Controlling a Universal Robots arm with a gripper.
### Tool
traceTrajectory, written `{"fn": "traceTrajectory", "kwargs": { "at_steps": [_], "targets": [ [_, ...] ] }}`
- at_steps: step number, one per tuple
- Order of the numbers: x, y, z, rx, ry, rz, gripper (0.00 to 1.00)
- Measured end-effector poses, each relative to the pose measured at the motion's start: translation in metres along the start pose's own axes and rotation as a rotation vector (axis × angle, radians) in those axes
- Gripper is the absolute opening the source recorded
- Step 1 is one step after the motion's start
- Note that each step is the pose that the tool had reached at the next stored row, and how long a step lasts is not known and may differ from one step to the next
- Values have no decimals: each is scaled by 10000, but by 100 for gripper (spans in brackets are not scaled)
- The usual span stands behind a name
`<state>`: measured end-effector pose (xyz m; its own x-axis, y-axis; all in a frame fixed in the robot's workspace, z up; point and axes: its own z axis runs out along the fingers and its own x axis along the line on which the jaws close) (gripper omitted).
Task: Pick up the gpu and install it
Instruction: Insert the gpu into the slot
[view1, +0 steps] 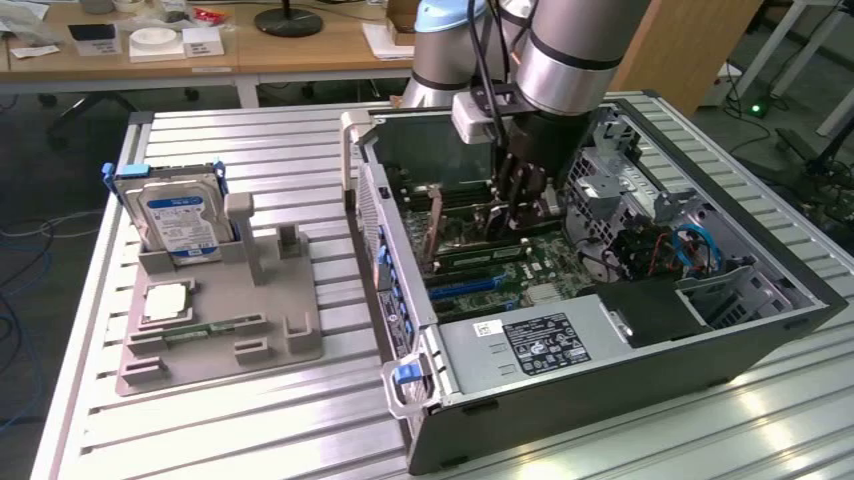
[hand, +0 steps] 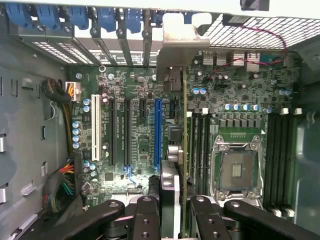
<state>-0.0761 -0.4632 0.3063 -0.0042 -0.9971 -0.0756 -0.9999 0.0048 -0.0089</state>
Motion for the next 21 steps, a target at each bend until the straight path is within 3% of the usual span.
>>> {"fn": "traceTrajectory", "kwargs": {
  "at_steps": [3, 4, 21],
  "targets": [
    [2, 0, 33, 1, 98, 0, 28],
    [2, 0, 36, 0, 106, -1, 28],
    [61, 79, 196, 21, 109, 302, 28]
  ]
}}
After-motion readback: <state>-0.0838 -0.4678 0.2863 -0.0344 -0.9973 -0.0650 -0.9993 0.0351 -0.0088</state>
